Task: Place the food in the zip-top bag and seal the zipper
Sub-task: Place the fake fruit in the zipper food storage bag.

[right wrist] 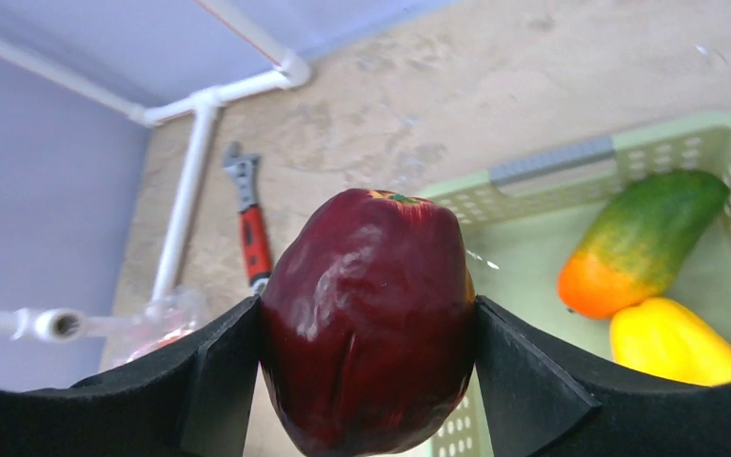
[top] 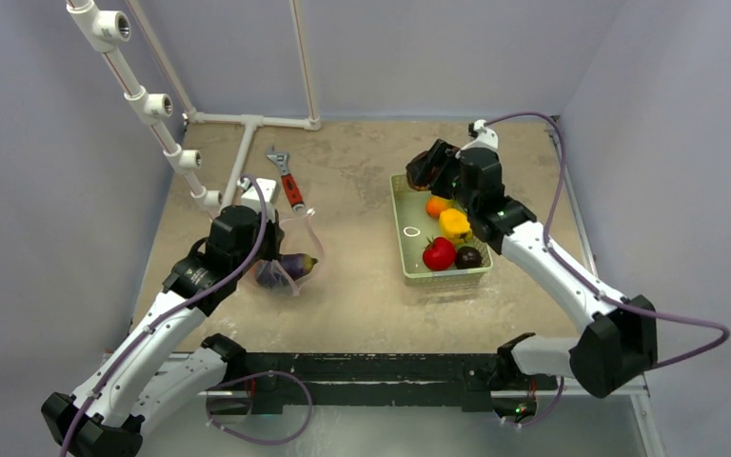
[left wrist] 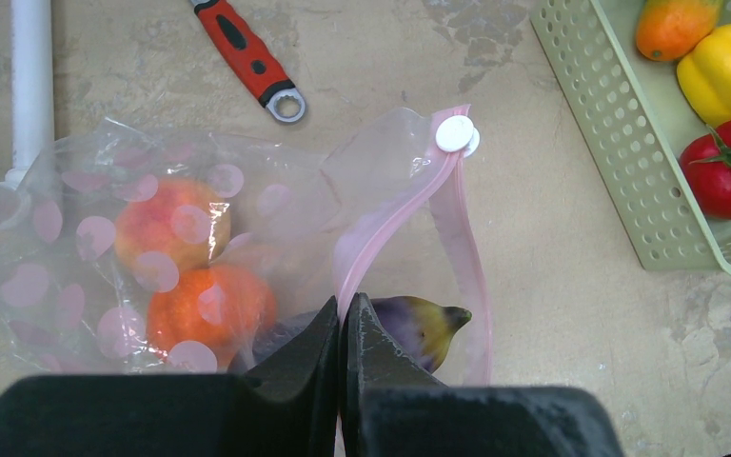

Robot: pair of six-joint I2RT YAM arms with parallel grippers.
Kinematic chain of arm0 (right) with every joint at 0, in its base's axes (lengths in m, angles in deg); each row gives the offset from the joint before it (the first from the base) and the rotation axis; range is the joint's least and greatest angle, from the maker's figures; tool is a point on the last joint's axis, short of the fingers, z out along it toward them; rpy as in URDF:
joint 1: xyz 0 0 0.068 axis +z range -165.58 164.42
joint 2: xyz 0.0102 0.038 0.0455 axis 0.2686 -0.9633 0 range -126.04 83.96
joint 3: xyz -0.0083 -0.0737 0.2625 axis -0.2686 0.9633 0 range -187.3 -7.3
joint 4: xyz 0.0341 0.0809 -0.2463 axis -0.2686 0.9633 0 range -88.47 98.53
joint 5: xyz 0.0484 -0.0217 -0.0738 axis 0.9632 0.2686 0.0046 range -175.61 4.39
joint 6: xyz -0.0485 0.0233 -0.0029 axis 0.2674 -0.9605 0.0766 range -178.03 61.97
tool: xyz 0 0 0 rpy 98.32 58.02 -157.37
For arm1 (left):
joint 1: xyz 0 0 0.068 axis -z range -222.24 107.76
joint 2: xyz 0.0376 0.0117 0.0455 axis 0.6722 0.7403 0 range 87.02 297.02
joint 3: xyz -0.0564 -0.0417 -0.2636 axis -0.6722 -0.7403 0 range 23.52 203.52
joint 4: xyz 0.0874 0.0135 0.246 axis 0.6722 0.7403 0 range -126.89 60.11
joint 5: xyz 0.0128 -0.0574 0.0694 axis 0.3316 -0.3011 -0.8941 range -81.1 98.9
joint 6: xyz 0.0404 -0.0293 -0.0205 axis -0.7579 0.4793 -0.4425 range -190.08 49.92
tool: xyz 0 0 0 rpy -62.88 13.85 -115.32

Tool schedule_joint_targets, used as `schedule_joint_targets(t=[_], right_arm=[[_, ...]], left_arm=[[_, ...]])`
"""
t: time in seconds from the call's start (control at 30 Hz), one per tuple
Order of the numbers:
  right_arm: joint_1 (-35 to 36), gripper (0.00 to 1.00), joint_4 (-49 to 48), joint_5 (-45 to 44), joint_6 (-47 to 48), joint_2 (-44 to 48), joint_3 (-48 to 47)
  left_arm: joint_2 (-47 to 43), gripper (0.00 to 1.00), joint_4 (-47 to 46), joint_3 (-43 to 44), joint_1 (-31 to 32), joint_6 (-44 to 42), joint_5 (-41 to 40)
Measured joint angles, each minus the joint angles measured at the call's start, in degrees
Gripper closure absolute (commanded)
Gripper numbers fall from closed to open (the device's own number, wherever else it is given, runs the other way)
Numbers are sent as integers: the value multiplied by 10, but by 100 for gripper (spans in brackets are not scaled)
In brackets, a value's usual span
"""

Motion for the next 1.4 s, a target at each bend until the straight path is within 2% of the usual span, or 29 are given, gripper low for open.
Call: schedule_joint_targets(t=[0.27,0.53,0.7,0.93,1.13,1.4], right_arm=[[42,72,-33,76,28,82,33],[181,72,-70,115,28,84,40],[252,71,-92,114,26,46,40],[313,71,-97,110,26,-35,33],[333,69,-106,105,27,-96,-8],[340,60,-118,89,26,-180,-77]], left_arm=[[0,100,0,0,0,0,0],[0,100,0,0,0,0,0],[0,100,0,0,0,0,0],[-1,100,0,0,0,0,0],[-2,100,0,0,0,0,0],[-4,100,0,0,0,0,0]])
